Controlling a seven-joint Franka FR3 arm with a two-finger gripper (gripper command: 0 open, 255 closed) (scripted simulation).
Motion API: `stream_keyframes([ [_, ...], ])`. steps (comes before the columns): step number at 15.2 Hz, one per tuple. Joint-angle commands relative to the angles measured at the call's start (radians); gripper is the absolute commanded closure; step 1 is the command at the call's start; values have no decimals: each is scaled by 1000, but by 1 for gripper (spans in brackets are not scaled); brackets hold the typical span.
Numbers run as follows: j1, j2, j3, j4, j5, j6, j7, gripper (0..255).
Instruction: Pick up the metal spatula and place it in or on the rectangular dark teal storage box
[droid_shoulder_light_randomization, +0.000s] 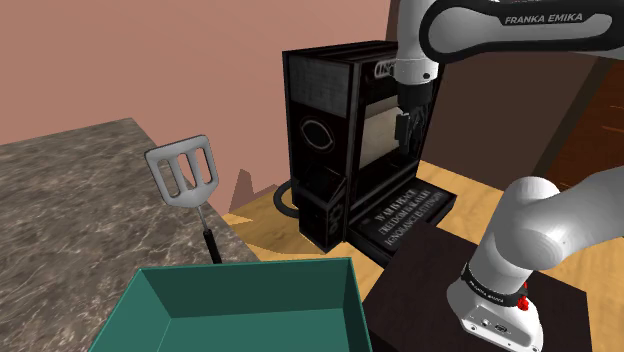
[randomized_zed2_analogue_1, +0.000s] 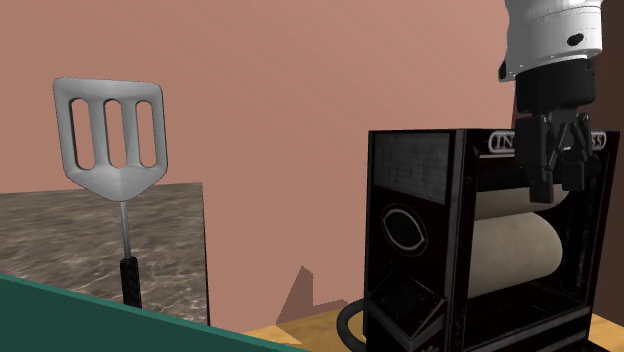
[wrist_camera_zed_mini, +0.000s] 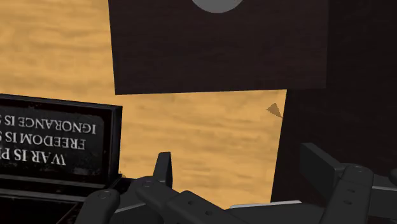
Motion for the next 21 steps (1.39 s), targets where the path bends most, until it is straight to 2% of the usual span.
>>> stream_keyframes([
  [1, 0, 0, 0, 0, 0, 0, 0, 0],
  [7, 38, -114, 173, -109, 95, 160, 218, 0],
  [13, 63, -148, 377, -160, 164, 339, 444, 0],
  [17, 50, -127, 532, -156, 182, 459, 602, 0],
  [21, -4, -82, 703, -119, 172, 570, 767, 0],
])
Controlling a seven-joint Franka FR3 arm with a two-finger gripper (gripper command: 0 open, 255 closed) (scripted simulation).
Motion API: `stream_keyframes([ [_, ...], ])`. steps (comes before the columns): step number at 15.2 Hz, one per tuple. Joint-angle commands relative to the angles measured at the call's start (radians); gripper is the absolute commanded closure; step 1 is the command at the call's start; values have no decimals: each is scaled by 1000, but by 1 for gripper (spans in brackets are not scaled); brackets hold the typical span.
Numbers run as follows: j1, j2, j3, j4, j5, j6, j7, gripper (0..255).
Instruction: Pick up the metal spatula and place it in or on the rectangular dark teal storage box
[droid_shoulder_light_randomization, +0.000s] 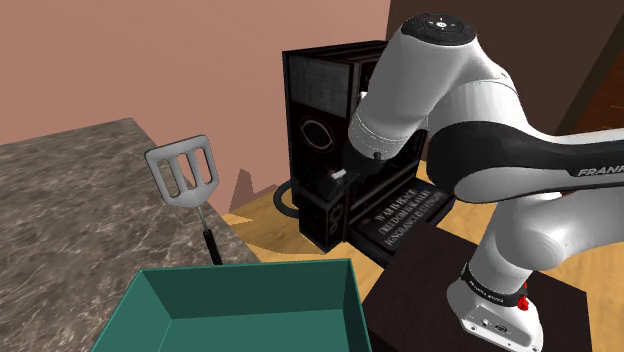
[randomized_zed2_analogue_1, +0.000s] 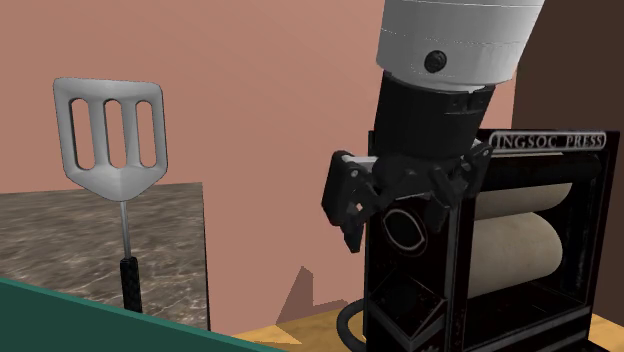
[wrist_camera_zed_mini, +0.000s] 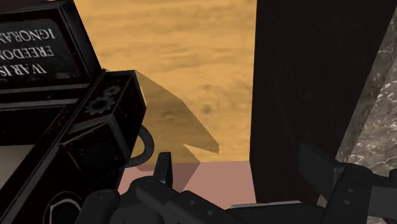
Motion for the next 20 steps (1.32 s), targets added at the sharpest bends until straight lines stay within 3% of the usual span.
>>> stream_keyframes([
  [1, -36, 24, 93, 26, -11, 53, 91, 0],
  [4, -121, 60, 237, 81, -44, 117, 220, 0],
  [7, -237, 85, 392, 155, -87, 162, 346, 0],
  [14, -588, 39, 754, 397, -167, 190, 592, 0],
  [20, -879, -119, 961, 685, -175, 131, 730, 0],
])
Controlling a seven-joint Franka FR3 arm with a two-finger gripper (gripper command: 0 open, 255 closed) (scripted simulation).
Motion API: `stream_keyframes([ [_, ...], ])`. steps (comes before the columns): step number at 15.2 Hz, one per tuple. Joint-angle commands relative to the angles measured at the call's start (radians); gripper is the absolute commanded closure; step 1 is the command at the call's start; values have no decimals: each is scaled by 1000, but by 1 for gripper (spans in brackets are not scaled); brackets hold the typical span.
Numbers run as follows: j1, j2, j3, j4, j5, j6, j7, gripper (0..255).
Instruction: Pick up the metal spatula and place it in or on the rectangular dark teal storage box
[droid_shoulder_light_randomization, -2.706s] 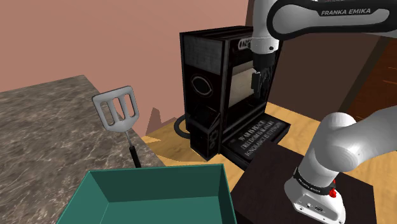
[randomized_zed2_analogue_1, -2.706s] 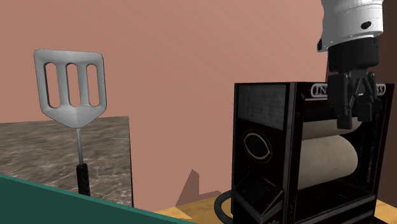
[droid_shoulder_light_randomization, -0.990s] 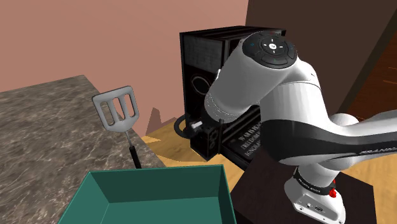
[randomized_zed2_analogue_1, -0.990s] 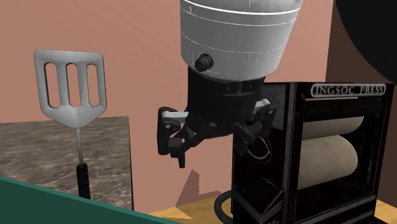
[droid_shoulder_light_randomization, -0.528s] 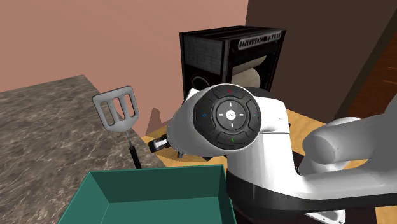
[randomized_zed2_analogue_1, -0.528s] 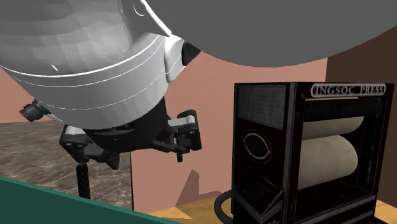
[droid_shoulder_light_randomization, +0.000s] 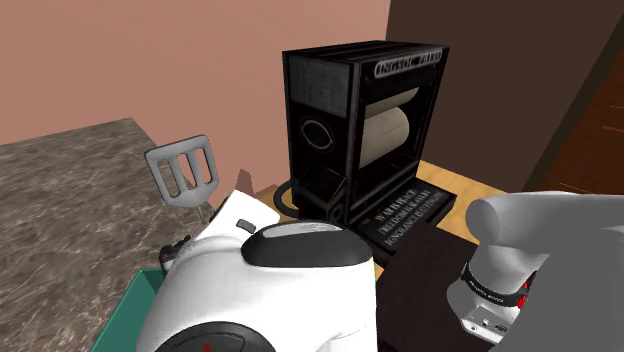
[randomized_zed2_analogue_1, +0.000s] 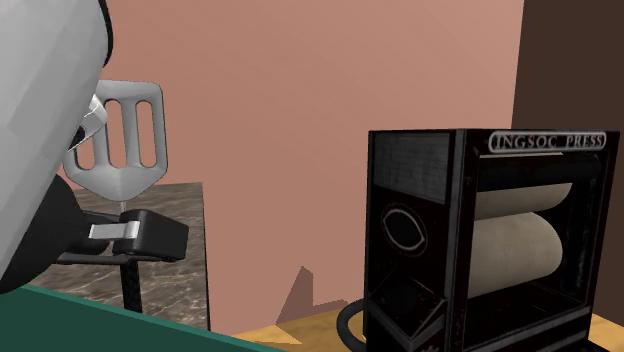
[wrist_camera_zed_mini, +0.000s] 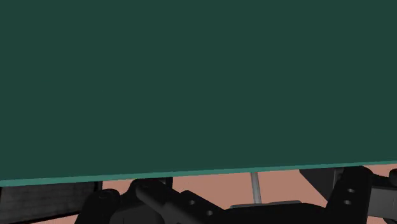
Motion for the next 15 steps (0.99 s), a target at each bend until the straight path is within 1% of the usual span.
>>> stream_keyframes([
  [1, -77, -46, 42, 85, 0, -21, 30, 0],
  [9, -137, -58, 64, 52, 11, 63, 23, 0],
  [13, -136, -73, 57, 52, 33, 64, 9, 0],
  [15, -135, -89, 49, 51, 55, 65, -5, 0],
])
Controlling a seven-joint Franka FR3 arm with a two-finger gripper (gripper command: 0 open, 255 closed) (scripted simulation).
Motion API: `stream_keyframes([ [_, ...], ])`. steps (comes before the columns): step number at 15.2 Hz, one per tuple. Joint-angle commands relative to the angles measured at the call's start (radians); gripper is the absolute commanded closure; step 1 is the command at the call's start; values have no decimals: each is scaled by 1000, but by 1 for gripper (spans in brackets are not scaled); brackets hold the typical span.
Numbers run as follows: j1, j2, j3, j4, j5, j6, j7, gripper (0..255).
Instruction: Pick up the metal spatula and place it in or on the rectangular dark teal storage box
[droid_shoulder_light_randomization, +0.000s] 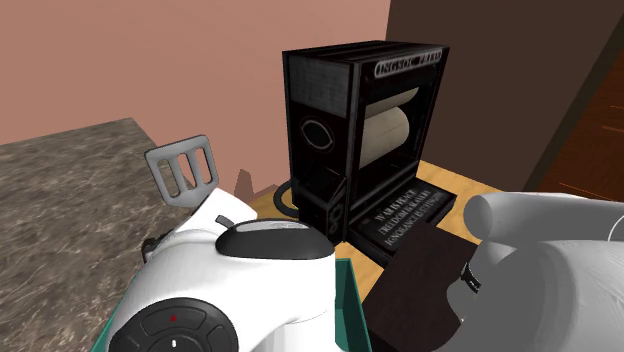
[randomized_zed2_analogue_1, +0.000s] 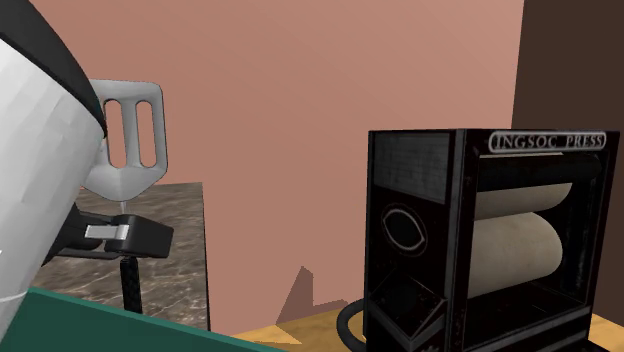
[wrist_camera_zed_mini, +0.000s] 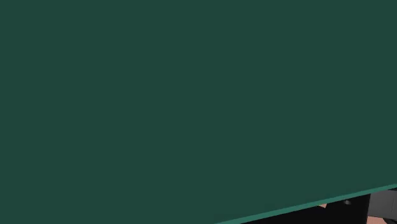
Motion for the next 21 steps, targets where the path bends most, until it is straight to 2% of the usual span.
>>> stream_keyframes([
  [1, -11, -27, 13, -14, -20, -2, -8, 0],
  [2, 1, -25, 5, -31, -21, 4, -9, 255],
  [5, -20, -25, 15, -4, -20, -6, -11, 255],
  [10, -4, -22, 5, -21, -22, -3, -12, 255],
  [11, -11, -40, 7, -14, -2, -2, -19, 255],
  [21, -8, 4, -51, 52, -23, -70, -77, 255],
])
